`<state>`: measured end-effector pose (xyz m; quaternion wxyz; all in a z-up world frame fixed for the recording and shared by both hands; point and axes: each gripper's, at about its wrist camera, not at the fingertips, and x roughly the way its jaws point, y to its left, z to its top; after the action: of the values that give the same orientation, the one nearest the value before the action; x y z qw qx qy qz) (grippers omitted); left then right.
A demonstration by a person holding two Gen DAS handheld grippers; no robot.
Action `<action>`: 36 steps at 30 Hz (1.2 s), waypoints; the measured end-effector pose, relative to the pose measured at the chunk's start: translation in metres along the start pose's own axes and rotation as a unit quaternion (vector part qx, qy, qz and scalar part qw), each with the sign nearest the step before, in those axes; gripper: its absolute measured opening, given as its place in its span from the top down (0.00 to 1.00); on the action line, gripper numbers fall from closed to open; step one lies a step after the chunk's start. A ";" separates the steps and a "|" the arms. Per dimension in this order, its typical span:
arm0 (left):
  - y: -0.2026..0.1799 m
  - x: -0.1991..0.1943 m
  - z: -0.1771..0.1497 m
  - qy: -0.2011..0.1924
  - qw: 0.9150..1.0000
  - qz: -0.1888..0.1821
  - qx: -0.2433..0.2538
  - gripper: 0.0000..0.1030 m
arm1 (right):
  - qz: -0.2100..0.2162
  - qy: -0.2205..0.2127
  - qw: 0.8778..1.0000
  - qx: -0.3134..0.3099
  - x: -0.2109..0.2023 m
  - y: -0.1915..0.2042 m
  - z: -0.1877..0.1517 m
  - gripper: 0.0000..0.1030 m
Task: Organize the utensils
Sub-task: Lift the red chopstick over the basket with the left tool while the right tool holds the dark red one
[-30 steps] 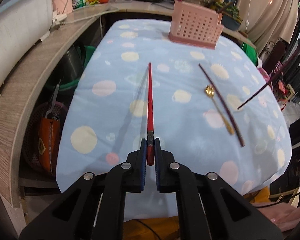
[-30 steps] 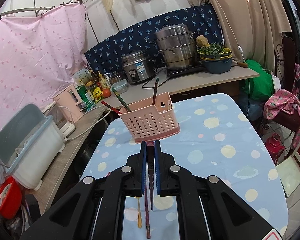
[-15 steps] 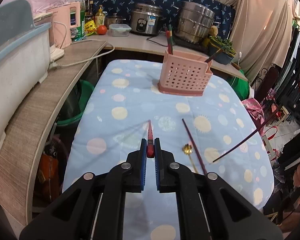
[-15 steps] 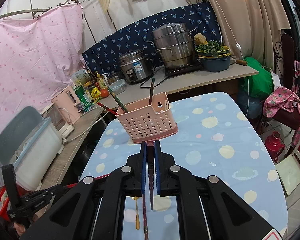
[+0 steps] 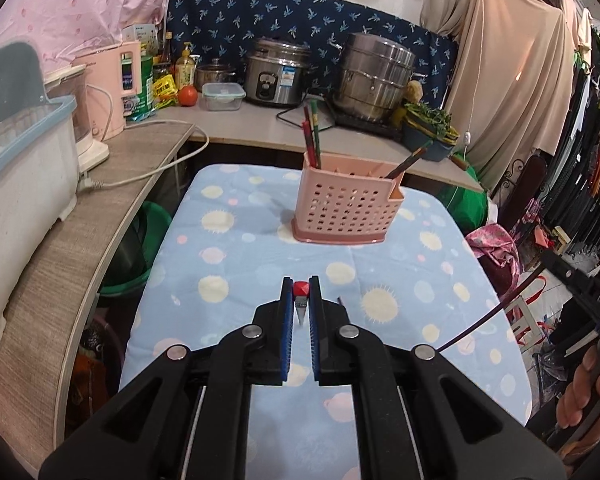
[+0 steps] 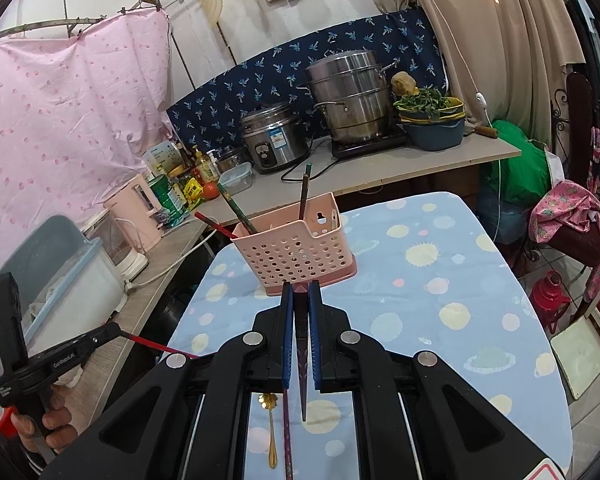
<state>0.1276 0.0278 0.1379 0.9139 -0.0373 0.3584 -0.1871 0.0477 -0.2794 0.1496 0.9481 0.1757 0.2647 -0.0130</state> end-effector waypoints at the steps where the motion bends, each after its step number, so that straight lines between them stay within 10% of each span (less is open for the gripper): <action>1: -0.002 -0.001 0.003 -0.004 1.000 -0.002 0.001 0.93 | 0.001 0.000 1.000 0.000 0.001 0.000 0.001 0.93; 12: -0.025 0.002 0.051 -0.046 0.999 -0.021 0.006 0.93 | 0.015 -0.012 1.000 -0.010 0.016 0.010 0.026 0.93; 36: -0.053 0.067 0.228 -0.158 0.987 -0.010 0.022 0.93 | 0.024 -0.136 0.990 0.004 0.107 0.032 0.194 0.93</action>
<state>0.3084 -0.0609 0.2745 0.9578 -0.0493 0.2048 -0.1956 0.2405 -0.3081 0.2608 0.9746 0.1823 0.1293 -0.0152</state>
